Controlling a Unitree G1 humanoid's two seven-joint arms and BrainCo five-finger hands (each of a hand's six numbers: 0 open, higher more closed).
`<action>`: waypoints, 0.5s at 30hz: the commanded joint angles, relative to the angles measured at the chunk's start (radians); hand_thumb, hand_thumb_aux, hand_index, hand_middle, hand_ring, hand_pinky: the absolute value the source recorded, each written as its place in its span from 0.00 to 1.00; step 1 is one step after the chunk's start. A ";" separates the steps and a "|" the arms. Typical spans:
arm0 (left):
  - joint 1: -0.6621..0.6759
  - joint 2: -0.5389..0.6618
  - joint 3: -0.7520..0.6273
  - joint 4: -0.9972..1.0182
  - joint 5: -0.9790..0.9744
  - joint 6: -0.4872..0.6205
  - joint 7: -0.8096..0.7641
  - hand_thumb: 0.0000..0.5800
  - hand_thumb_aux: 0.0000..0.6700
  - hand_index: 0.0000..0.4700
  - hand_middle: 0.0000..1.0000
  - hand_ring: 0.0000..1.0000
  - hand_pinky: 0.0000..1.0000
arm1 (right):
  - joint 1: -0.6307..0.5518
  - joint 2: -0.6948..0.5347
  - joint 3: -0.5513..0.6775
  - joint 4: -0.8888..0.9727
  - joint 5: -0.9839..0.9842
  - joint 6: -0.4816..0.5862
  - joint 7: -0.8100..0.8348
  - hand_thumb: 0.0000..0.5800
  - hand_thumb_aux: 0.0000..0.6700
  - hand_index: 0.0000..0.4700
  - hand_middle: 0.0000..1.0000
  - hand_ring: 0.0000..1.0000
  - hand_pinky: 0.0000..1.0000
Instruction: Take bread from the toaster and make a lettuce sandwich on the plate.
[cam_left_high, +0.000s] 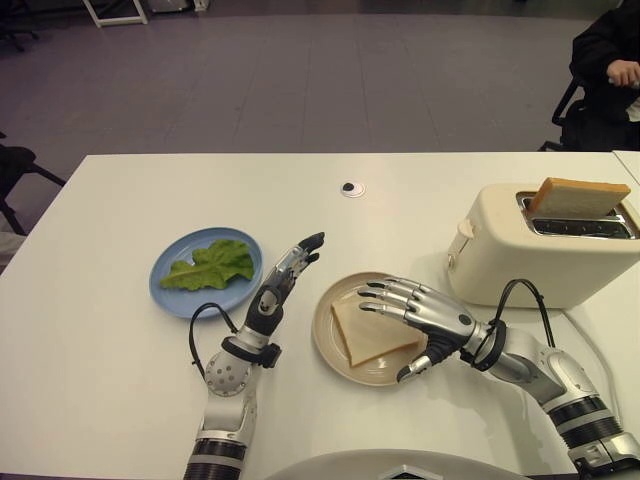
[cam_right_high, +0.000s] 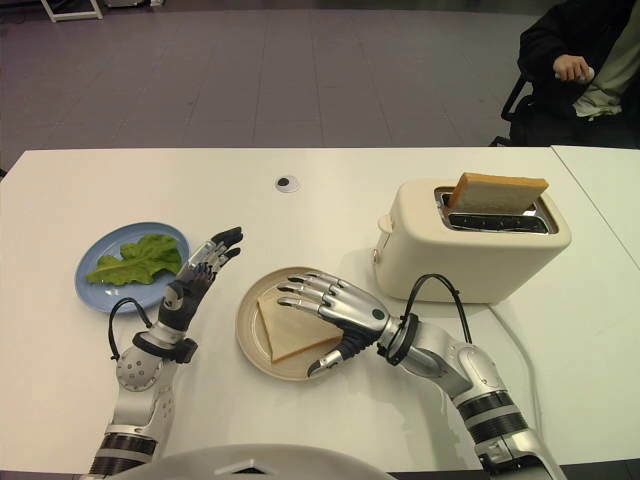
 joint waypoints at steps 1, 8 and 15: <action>0.025 0.007 0.016 -0.065 -0.009 0.038 0.018 0.00 0.00 0.00 0.00 0.00 0.00 | 0.012 -0.018 -0.008 -0.018 0.056 0.009 0.024 0.00 0.00 0.00 0.00 0.00 0.00; -0.027 0.170 0.234 -0.243 0.305 0.242 0.209 0.00 0.00 0.00 0.00 0.00 0.00 | 0.046 -0.025 -0.030 -0.070 0.490 0.029 0.116 0.00 0.00 0.00 0.00 0.00 0.00; -0.196 0.552 0.266 0.096 0.859 0.310 0.472 0.00 0.00 0.00 0.00 0.00 0.00 | 0.060 0.012 -0.035 -0.091 0.616 0.055 0.200 0.00 0.00 0.00 0.00 0.00 0.00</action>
